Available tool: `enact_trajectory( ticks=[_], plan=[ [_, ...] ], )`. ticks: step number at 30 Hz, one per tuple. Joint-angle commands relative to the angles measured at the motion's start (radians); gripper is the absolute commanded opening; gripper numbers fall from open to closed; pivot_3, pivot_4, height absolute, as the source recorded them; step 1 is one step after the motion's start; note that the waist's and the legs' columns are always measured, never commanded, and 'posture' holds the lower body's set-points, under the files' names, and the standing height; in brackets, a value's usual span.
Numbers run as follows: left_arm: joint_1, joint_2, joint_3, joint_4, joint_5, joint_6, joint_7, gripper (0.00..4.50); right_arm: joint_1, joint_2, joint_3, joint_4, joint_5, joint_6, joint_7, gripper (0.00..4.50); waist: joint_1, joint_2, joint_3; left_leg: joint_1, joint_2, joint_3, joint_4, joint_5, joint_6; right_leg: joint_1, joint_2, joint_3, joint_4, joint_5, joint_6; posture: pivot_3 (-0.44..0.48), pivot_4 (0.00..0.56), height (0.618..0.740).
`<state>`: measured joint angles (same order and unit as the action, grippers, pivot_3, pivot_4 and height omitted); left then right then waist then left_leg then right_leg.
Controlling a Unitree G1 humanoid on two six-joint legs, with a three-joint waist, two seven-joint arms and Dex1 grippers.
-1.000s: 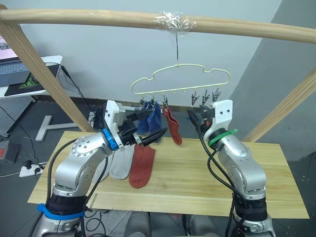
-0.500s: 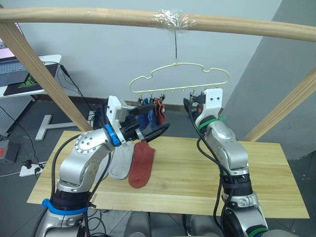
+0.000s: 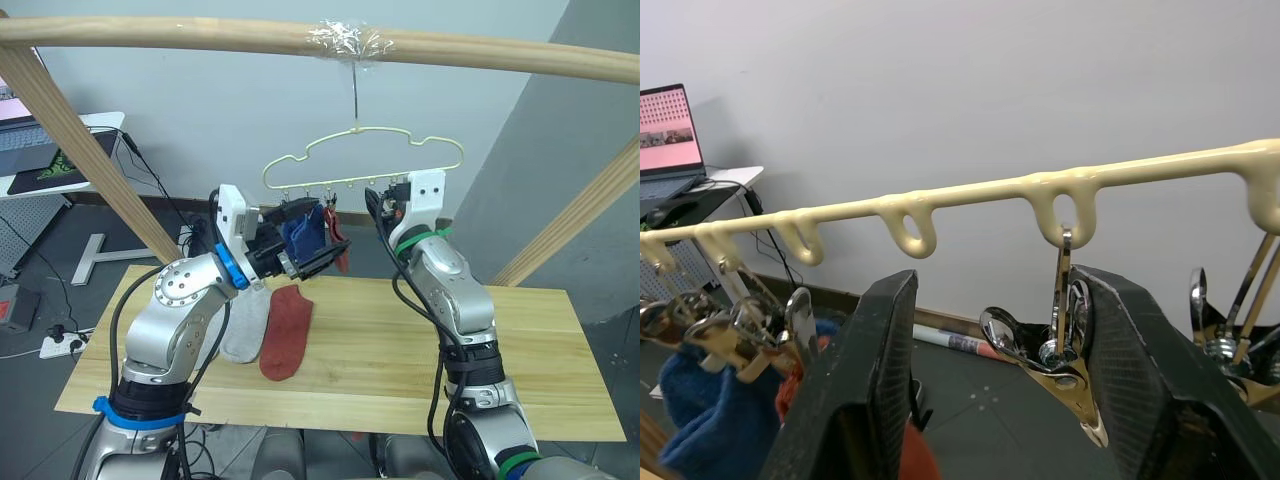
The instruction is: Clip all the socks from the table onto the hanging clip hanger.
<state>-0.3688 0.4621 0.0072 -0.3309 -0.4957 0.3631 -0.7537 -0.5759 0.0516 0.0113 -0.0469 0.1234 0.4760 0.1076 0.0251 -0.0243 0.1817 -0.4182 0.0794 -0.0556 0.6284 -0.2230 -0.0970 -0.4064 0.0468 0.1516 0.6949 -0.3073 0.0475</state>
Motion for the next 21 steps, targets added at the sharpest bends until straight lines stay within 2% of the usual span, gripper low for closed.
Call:
enact_trajectory(
  ticks=[1,21],
  plan=[
    [-0.029,-0.012,0.011,-0.018,-0.001,-0.029,0.008,4.5,-0.028,0.009,0.004,-0.017,0.016,-0.032,0.007,2.49,0.0,0.0,0.0,0.0,0.0,0.0,0.0,0.0,0.0,0.0,0.0,0.0,0.0,0.0,0.0,0.169,0.156,0.74],
    [-0.032,-0.025,0.006,-0.032,-0.004,-0.029,0.009,4.5,-0.038,-0.003,0.003,0.009,0.014,-0.04,-0.005,2.49,0.0,0.0,0.0,0.0,0.0,0.0,0.0,0.0,0.0,0.0,0.0,0.0,0.001,0.0,0.0,0.173,0.164,0.74]
  ],
)
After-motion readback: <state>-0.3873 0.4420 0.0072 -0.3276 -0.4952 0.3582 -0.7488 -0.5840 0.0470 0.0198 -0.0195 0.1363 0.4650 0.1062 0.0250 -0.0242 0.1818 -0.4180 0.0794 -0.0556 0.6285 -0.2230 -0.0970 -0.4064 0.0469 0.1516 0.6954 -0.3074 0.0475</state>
